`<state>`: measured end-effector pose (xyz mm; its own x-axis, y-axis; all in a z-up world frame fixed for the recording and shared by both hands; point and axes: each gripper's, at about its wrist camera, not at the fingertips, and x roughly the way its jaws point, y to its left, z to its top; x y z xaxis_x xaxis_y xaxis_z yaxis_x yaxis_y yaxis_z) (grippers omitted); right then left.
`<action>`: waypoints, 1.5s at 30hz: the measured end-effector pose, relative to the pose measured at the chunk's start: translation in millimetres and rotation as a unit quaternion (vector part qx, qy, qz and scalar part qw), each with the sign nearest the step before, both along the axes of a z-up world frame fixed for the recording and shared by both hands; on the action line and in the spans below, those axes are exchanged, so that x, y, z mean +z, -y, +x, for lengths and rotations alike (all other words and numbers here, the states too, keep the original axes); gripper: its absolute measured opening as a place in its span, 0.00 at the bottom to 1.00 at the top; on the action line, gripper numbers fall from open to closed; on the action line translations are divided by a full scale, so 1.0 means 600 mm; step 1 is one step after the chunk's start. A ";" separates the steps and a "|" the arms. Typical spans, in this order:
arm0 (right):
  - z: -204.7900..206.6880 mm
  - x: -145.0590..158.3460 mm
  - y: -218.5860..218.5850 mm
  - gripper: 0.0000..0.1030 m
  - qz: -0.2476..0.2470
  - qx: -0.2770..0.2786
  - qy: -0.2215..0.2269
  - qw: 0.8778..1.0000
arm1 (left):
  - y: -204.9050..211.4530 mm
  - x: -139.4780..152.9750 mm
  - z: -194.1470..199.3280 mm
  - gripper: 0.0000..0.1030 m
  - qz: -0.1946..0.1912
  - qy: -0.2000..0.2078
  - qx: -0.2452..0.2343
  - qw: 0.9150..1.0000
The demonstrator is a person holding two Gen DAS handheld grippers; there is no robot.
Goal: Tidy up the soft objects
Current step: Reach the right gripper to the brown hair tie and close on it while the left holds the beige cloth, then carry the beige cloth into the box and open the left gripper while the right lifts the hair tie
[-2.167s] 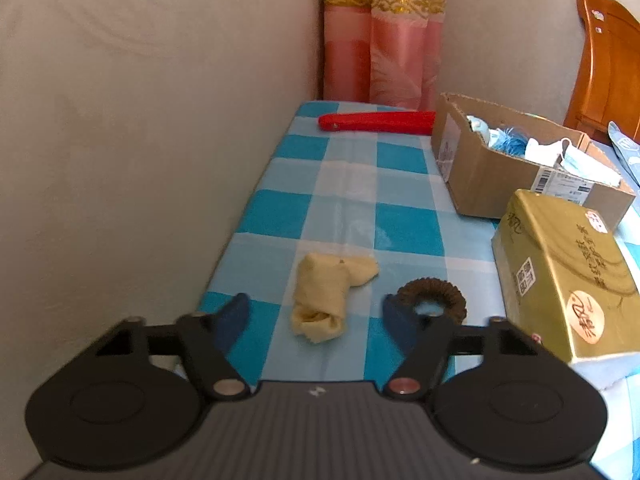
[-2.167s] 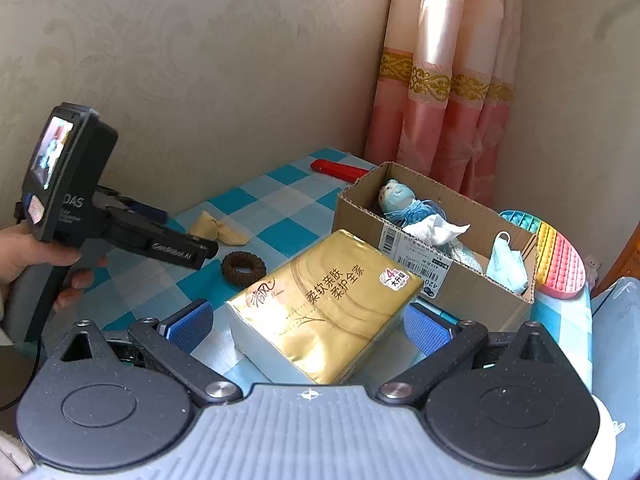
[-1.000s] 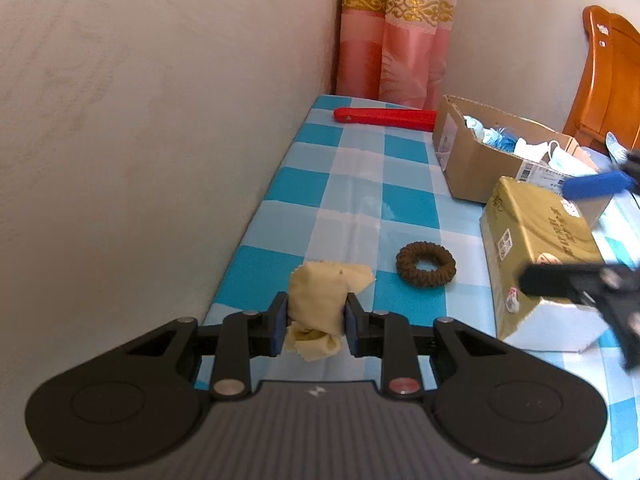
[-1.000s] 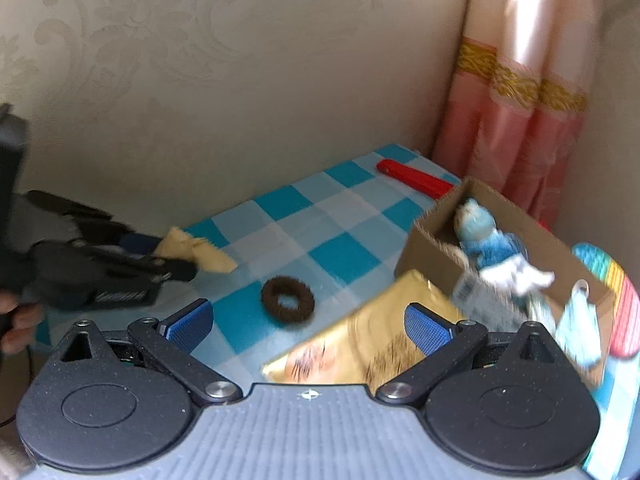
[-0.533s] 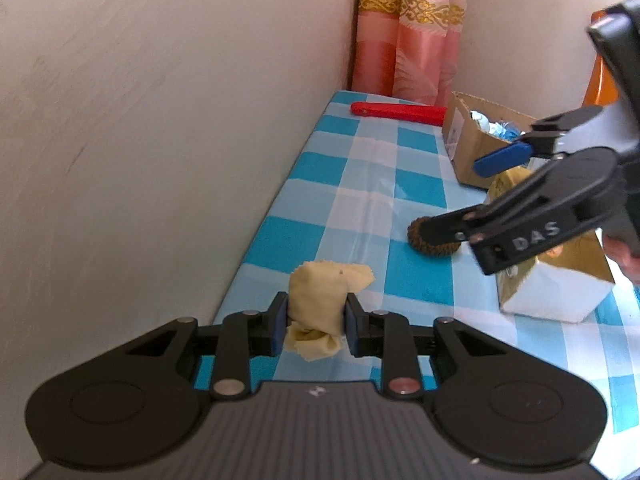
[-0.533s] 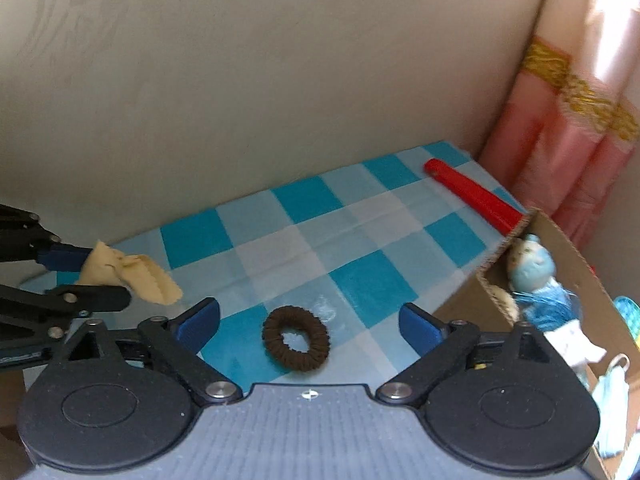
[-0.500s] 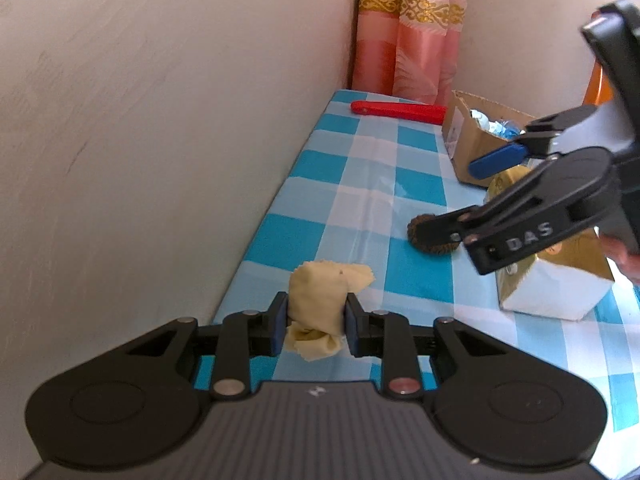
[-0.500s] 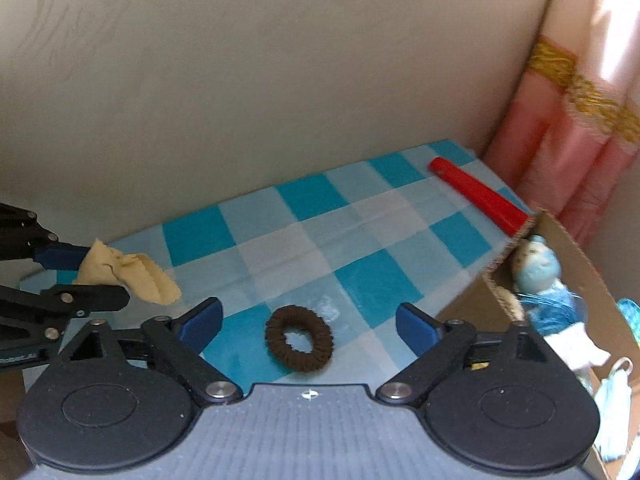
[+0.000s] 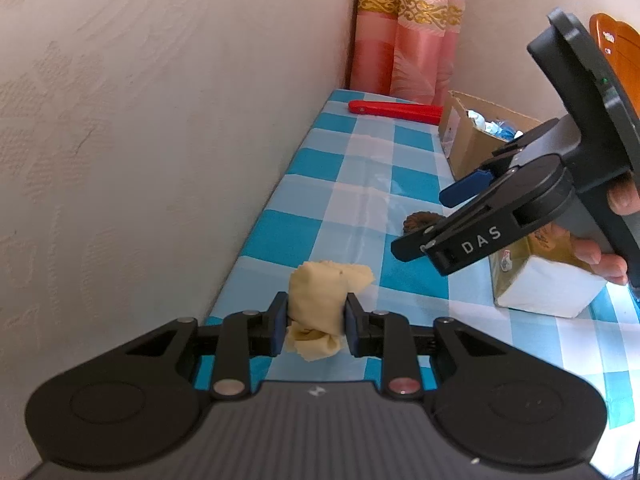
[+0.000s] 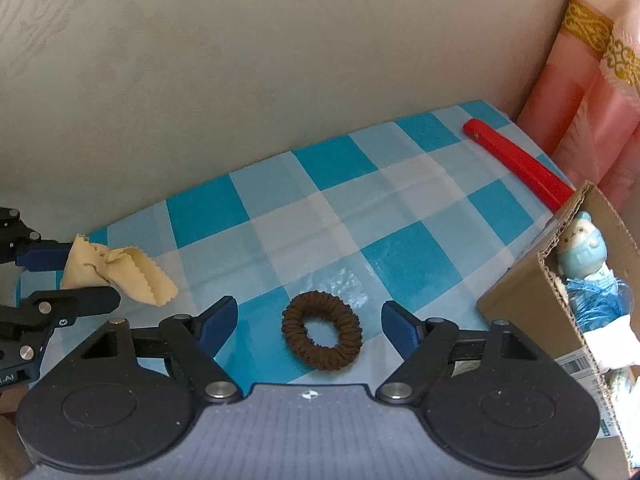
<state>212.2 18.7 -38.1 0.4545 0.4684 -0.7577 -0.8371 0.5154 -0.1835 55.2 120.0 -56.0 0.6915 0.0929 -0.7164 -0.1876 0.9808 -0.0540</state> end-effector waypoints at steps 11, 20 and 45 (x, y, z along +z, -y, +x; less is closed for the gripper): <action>0.005 -0.017 -0.015 0.74 -0.022 -0.012 -0.019 1.000 | 0.000 0.002 -0.003 0.26 -0.003 0.001 -0.002 1.000; 0.000 -0.012 -0.016 0.48 -0.019 -0.016 -0.022 0.999 | 0.000 0.003 -0.006 0.26 -0.006 0.001 -0.001 1.000; -0.049 0.022 0.011 0.41 0.010 -0.019 -0.013 1.000 | 0.005 0.009 -0.016 0.26 -0.002 0.002 -0.017 1.000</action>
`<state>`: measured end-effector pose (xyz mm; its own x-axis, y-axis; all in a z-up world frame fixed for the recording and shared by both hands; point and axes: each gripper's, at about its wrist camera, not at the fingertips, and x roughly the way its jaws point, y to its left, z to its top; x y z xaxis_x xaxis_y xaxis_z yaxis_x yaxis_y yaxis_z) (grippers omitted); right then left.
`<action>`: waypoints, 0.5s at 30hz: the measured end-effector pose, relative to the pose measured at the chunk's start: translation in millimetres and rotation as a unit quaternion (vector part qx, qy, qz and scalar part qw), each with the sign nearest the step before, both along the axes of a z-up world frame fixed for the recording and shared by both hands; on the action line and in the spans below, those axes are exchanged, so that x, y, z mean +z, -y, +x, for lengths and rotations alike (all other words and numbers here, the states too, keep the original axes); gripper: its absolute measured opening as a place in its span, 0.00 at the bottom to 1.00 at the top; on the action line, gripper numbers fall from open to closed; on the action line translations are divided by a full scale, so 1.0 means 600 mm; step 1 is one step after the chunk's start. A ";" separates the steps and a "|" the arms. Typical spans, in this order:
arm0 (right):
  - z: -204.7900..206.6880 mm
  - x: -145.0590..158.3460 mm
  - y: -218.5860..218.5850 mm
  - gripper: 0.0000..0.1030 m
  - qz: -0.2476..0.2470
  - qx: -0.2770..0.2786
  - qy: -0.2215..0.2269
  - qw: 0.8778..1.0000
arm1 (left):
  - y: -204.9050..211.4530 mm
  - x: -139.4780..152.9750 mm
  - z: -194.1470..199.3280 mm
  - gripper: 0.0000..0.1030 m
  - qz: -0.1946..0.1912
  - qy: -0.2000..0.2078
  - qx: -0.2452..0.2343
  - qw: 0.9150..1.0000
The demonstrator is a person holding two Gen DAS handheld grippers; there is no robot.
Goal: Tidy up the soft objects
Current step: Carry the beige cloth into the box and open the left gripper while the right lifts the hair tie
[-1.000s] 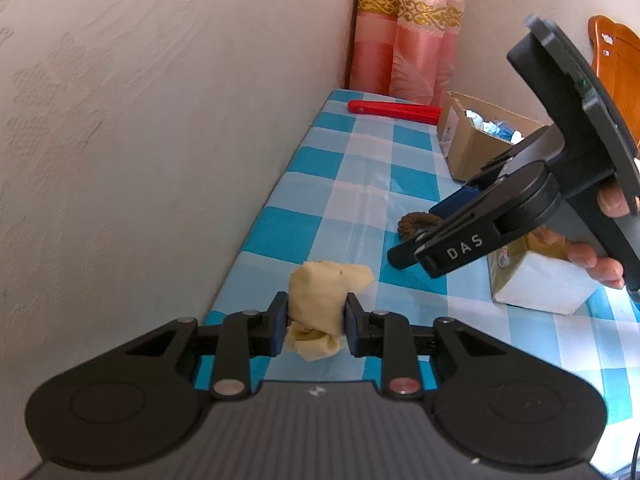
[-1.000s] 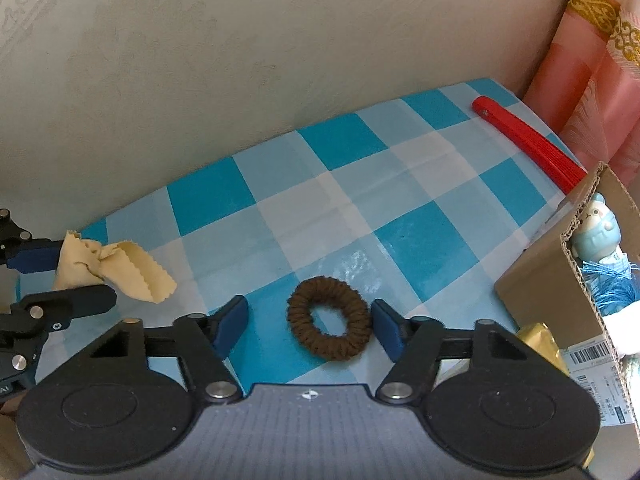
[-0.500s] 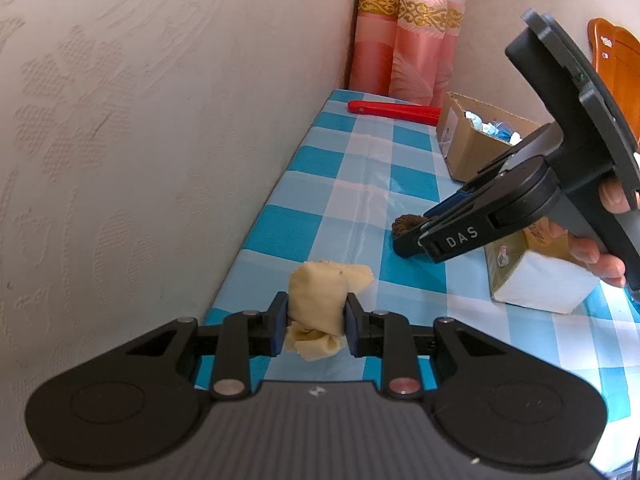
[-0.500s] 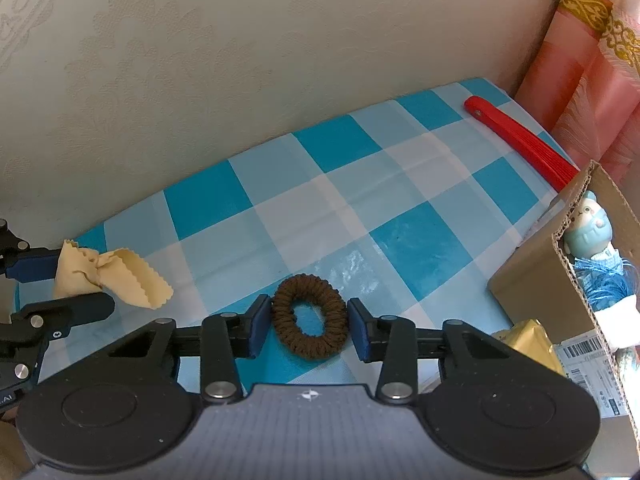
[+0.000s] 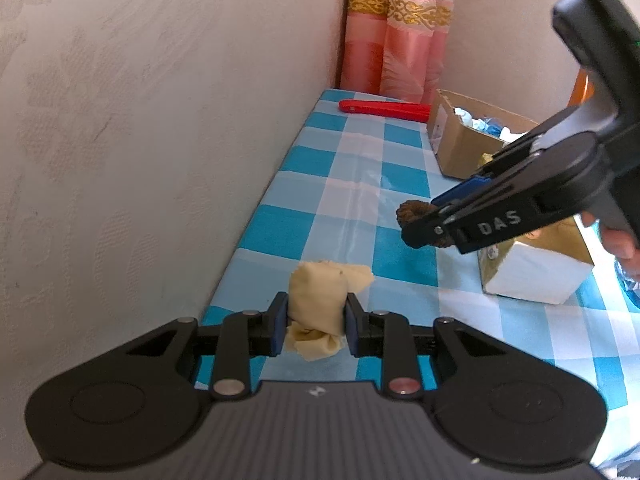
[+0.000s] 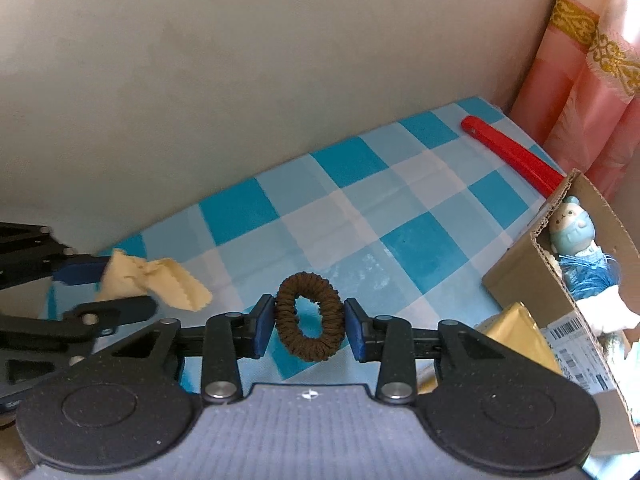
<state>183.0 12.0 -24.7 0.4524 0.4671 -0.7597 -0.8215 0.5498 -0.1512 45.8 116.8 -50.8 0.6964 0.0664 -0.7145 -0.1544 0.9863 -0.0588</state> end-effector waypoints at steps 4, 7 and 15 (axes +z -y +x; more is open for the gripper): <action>-0.028 0.014 0.017 0.41 0.013 0.008 0.007 1.000 | 0.004 0.007 -0.003 0.26 0.004 0.000 -0.011 1.000; -0.046 0.026 0.032 0.41 0.032 0.007 0.007 0.999 | 0.010 0.012 -0.007 0.26 0.004 -0.001 -0.021 1.000; -0.092 0.054 0.099 0.41 0.078 -0.015 0.008 0.997 | 0.038 0.038 -0.017 0.26 0.005 0.004 -0.067 0.998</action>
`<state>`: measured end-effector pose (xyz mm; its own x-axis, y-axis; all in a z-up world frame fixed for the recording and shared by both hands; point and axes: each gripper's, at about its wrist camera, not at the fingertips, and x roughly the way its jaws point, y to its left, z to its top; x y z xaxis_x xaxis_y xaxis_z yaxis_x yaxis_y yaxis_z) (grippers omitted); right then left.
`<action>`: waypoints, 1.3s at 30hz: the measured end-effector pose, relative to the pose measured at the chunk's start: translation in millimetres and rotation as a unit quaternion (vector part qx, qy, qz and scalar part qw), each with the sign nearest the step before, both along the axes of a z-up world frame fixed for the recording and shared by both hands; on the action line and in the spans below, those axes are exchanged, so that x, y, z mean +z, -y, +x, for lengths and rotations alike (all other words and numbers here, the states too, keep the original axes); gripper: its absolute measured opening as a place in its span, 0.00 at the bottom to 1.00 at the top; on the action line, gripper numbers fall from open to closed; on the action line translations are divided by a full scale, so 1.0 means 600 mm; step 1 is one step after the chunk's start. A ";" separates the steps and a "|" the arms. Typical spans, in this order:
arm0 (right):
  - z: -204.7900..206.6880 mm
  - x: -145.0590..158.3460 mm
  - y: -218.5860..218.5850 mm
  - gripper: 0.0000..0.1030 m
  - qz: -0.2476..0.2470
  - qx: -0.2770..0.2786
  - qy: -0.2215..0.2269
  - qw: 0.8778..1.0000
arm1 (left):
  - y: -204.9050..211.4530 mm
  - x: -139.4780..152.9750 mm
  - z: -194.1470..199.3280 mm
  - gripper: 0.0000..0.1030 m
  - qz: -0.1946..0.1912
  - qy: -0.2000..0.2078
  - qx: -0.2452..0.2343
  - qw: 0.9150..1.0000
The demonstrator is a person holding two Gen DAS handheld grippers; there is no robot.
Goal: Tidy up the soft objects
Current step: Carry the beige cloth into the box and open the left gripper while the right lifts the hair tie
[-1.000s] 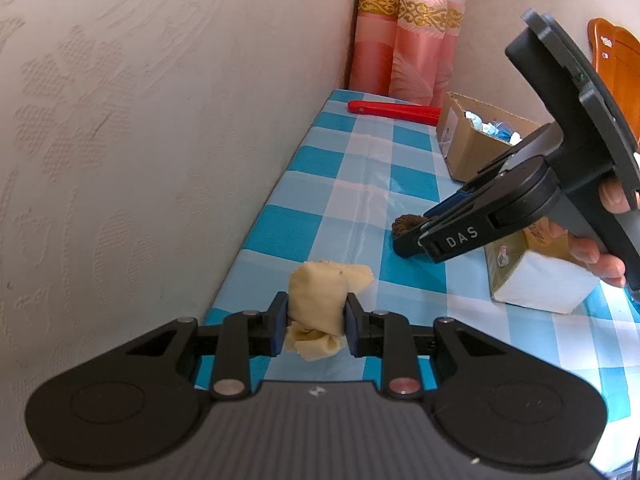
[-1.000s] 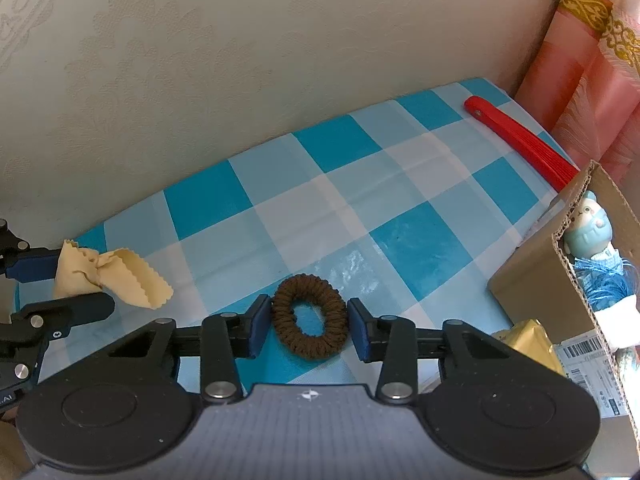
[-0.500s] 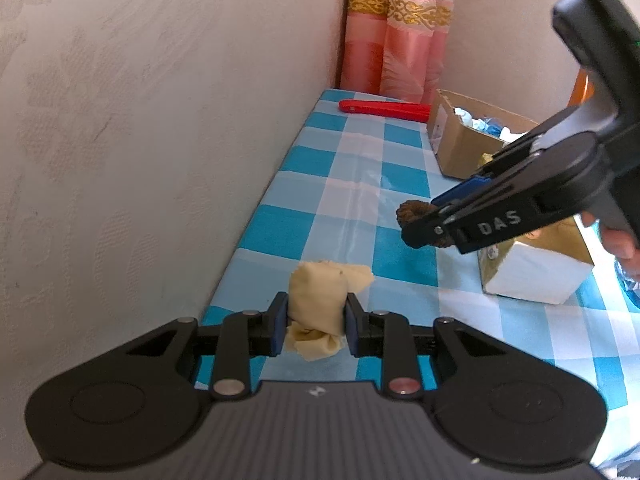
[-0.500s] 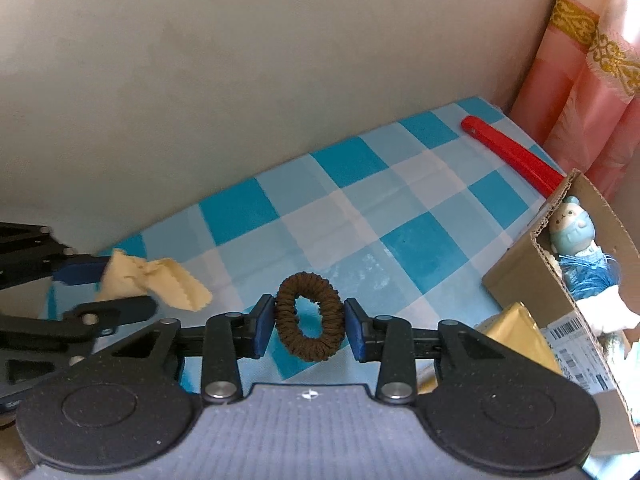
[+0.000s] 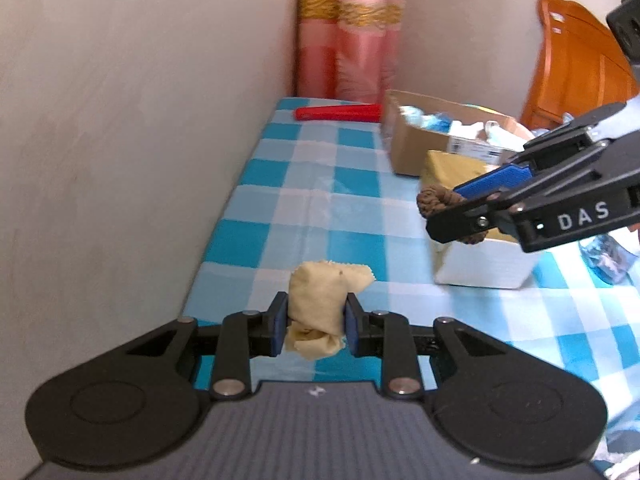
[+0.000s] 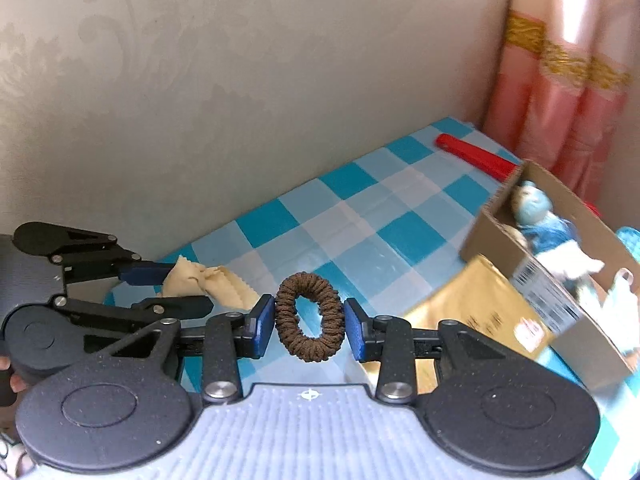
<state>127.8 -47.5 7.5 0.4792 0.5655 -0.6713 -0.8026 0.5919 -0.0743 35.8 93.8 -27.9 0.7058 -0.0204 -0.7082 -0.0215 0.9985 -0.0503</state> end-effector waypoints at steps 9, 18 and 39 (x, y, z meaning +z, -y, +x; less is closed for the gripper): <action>-0.034 0.003 0.108 0.41 0.033 -0.060 0.002 0.998 | 0.062 0.028 0.009 0.26 -0.016 0.003 -0.076 0.997; -0.045 -0.002 0.205 0.41 0.052 -0.128 0.016 0.990 | 0.129 0.054 0.052 0.26 -0.012 0.012 -0.133 0.991; -0.007 0.012 0.306 0.41 0.098 -0.198 0.039 0.974 | 0.188 0.092 0.289 0.27 0.005 0.033 -0.154 0.987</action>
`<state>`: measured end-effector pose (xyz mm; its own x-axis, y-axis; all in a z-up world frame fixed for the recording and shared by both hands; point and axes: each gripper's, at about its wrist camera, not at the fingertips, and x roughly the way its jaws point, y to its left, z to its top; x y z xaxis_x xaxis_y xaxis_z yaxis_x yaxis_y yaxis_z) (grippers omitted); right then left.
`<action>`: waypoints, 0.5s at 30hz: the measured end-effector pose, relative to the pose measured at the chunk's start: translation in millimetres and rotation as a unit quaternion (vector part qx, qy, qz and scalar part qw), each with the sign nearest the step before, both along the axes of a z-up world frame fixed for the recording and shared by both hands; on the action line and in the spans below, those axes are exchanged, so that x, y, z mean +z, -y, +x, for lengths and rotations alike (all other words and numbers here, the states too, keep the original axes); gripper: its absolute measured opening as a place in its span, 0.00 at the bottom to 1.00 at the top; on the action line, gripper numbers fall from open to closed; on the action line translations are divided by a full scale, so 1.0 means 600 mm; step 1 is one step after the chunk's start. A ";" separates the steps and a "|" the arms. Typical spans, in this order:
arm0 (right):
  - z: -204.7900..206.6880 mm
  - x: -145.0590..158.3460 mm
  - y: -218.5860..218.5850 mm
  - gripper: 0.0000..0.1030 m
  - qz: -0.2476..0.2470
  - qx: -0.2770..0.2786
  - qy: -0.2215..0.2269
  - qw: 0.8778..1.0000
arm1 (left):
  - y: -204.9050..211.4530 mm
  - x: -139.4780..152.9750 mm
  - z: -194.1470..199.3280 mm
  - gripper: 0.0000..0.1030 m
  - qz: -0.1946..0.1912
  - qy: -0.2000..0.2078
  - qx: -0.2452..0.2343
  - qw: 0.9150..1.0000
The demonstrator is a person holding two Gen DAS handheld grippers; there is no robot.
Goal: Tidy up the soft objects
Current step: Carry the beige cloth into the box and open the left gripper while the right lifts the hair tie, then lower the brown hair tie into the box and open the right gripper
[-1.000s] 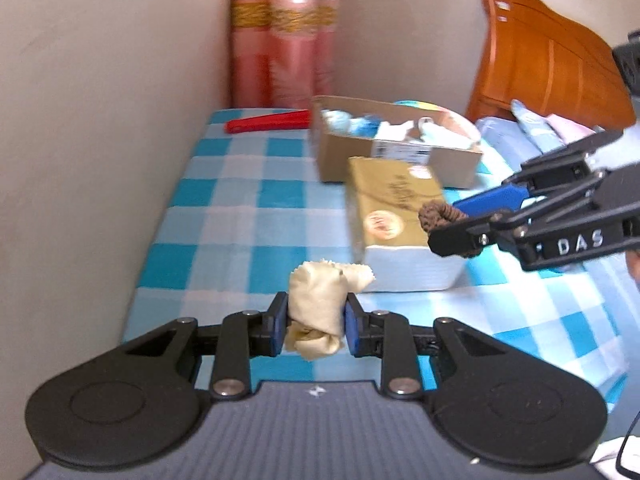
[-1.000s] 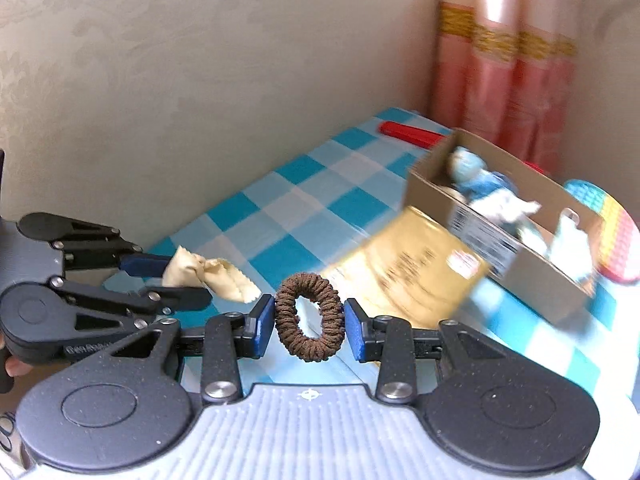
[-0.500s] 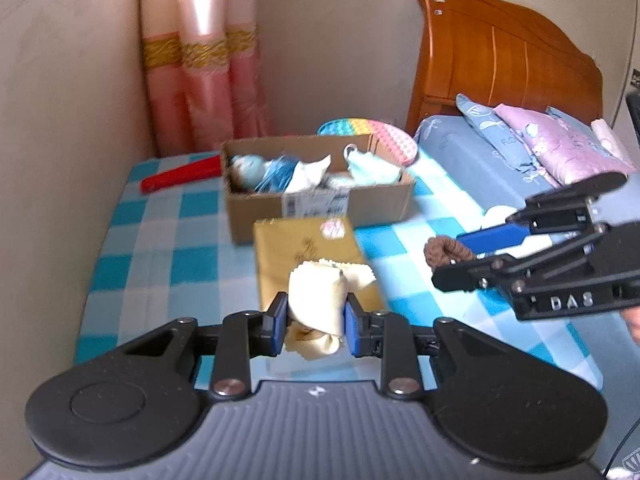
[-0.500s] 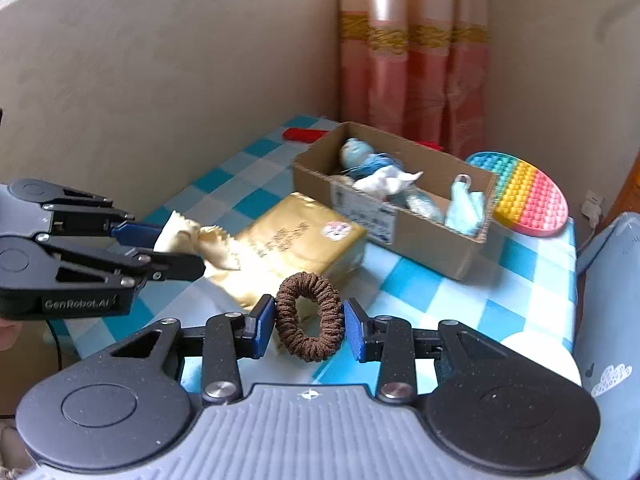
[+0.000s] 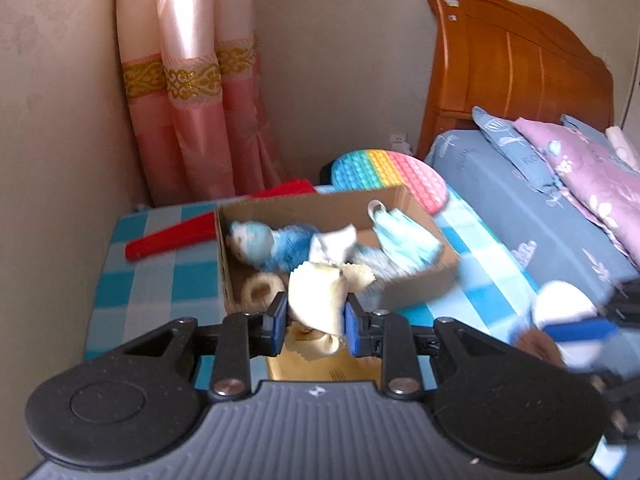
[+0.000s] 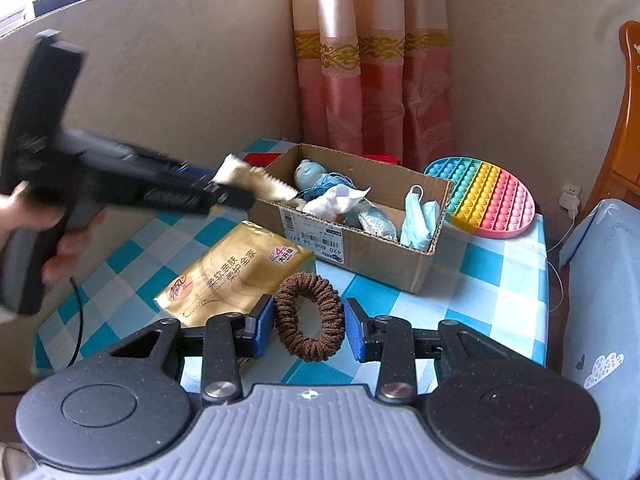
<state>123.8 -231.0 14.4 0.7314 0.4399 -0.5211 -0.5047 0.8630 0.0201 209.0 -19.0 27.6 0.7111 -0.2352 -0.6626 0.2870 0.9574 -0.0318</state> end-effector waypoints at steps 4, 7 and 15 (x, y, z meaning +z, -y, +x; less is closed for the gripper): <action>0.003 0.005 0.002 0.41 0.000 -0.003 0.001 1.000 | 0.000 -0.008 0.056 0.27 0.009 -0.004 0.018 1.000; 0.000 0.009 0.004 0.41 -0.001 -0.004 0.005 1.000 | 0.000 -0.018 0.088 0.33 0.017 -0.007 0.027 0.999; 0.005 0.014 0.005 0.41 -0.003 -0.010 0.009 1.000 | 0.000 -0.025 0.090 0.92 0.035 0.011 0.031 0.999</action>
